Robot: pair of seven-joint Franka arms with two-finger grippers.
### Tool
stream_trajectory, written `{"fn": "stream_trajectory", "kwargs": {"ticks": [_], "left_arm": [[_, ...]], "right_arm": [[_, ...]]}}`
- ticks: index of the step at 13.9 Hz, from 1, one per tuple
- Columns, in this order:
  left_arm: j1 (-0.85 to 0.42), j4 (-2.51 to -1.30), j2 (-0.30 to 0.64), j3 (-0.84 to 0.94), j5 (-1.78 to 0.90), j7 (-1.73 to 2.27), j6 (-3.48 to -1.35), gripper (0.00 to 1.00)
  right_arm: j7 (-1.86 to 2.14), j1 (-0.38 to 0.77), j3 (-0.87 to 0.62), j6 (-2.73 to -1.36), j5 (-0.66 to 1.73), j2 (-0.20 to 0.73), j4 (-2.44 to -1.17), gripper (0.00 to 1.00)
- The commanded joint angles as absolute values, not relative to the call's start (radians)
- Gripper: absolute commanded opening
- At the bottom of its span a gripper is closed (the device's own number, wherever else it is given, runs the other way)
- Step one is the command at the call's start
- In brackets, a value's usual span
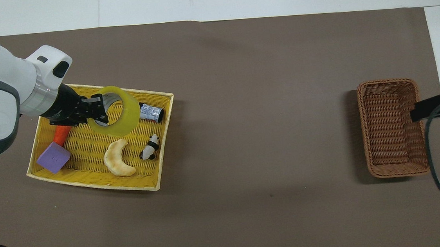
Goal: Move tape to another basket
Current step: 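Carry the tape toward the middle while the right gripper reaches it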
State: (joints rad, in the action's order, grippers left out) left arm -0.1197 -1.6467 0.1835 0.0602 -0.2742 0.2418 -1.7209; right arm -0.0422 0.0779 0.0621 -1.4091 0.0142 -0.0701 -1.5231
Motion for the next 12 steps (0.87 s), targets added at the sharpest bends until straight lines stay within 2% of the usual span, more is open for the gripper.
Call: {"fn": "stream_trajectory", "kwargs": {"ticks": [1, 4, 9, 12], "left_arm": [[-0.167, -1.671, 0.153, 0.051, -0.366, 0.193, -1.709, 0.00], [-0.219, -1.690, 0.141, 0.051, -0.504, 0.193, -1.726, 0.00], [-0.354, -1.791, 0.111, 0.064, -0.635, 0.199, -1.880, 0.00], [-0.451, -1.821, 0.107, 0.064, -0.650, 0.242, -1.954, 0.00]], "right_arm": [[-0.129, 0.090, 0.051, -1.463, 0.107, -0.097, -1.595, 1.00], [-0.231, 0.176, 0.051, -1.575, 0.126, -0.078, -1.646, 1.00], [-0.475, 0.276, 0.049, -1.696, 0.360, 0.018, -1.660, 1.00], [-0.598, 0.307, 0.049, -1.833, 0.546, 0.061, -1.683, 1.00]]}}
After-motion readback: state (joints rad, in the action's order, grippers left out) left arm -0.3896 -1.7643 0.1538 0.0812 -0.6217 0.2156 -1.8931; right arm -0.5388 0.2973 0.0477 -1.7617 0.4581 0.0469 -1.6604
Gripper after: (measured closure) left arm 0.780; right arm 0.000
